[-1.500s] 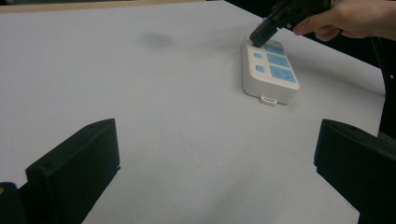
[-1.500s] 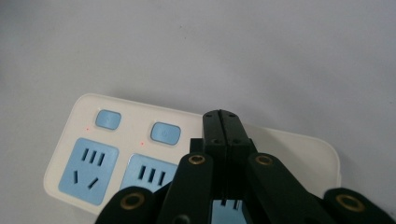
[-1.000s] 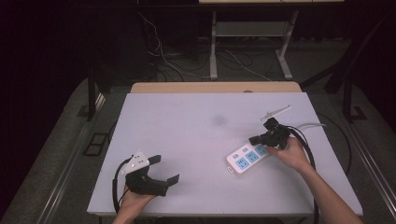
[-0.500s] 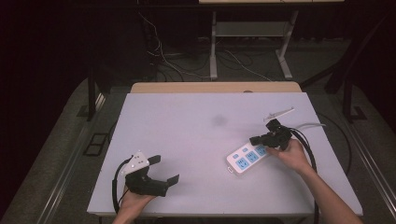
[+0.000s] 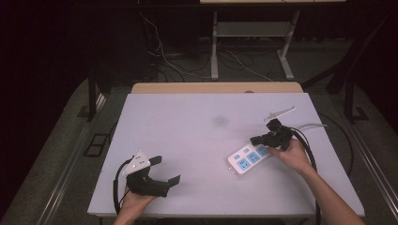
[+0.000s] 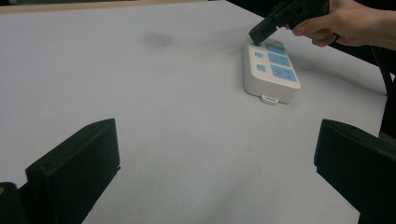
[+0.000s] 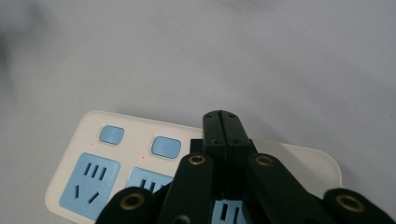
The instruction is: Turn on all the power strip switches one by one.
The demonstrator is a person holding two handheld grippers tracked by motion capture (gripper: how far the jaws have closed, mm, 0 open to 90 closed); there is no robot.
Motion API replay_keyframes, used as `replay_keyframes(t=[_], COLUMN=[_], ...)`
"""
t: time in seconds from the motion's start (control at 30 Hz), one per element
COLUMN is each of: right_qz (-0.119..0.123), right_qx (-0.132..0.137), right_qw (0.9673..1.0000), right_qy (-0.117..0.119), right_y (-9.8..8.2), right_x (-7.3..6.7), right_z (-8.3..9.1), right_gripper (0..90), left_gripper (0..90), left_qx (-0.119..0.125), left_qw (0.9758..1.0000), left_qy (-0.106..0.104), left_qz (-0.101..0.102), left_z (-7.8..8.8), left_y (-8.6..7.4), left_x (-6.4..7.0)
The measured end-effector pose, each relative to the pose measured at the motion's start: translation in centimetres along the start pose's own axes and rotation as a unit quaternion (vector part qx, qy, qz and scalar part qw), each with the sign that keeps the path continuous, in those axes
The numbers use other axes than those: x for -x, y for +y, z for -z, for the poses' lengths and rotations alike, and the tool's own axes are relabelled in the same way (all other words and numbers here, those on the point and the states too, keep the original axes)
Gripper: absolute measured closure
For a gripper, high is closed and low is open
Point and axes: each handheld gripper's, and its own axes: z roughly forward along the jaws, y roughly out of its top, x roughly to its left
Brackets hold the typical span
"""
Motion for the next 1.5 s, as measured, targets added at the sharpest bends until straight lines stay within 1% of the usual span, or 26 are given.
replay_keyframes(t=[0.07,0.23,0.27,0.37,0.43,0.5,0.67,0.7,0.77,0.83,0.87,1.0,1.13,1.37,1.5], right_qz=[0.001,0.007,0.008,0.013,0.01,0.005,-0.008,-0.01,-0.016,-0.022,-0.024,-0.037,-0.048,-0.067,-0.07], right_qx=[0.007,0.012,0.013,0.026,0.041,0.054,0.068,0.07,0.068,0.082,0.086,0.103,0.123,0.133,0.137], right_qw=[1.0,0.9998,0.9997,0.9987,0.9977,0.9968,0.995,0.9946,0.9946,0.9944,0.9942,0.9926,0.9902,0.988,0.9873], right_qy=[-0.002,-0.015,-0.017,-0.042,-0.053,-0.059,-0.072,-0.076,-0.077,-0.063,-0.06,-0.053,-0.046,-0.04,-0.041], right_y=[0.1,0.1,0.1,-0.1,-0.3,-0.5,-1.1,-1.2,-1.6,-2.2,-2.6,-4.2,-6.1,-9.3,-10.6], right_x=[-0.2,-0.8,-1.0,-1.5,-1.8,-2.1,-3.1,-3.3,-3.8,-4.1,-4.4,-5.0,-5.2,-5.7,-6.1], right_z=[0.3,1.2,1.5,2.3,3.0,3.6,4.8,4.9,5.4,5.9,6.2,7.1,7.8,7.8,7.4], right_gripper=[90.0,90.0,86.4,72.8,62.2,49.6,15.6,9.5,0.7,0.6,0.6,0.6,0.6,0.6,0.6], left_gripper=[0.0,0.0,0.0,0.0,0.0,0.0,0.0,0.0,0.0,0.0,0.0,0.0,0.0,0.0,0.0], left_qx=[0.001,-0.002,-0.001,-0.001,-0.001,-0.001,-0.002,-0.002,-0.002,-0.002,-0.002,-0.002,-0.004,-0.01,-0.014], left_qw=[1.0,1.0,1.0,1.0,1.0,1.0,1.0,1.0,1.0,1.0,1.0,1.0,1.0,0.9999,0.9999], left_qy=[0.0,0.0,0.0,-0.001,-0.002,-0.002,-0.003,-0.003,-0.004,-0.005,-0.005,-0.004,-0.004,-0.004,-0.006], left_qz=[0.001,-0.001,-0.001,0.0,0.0,0.0,0.0,-0.001,-0.001,-0.001,-0.001,0.0,0.001,0.001,0.001], left_z=[0.0,0.0,-0.1,-0.1,-0.2,-0.2,-0.3,-0.3,-0.3,-0.3,-0.4,-0.4,-0.4,-0.6,-0.7], left_y=[0.0,0.0,0.0,0.0,0.0,0.0,0.0,0.0,0.0,0.0,0.0,0.0,0.0,0.0,-0.1], left_x=[0.0,0.0,0.1,0.2,0.2,0.2,0.3,0.3,0.3,0.4,0.4,0.4,0.4,0.4,0.3])
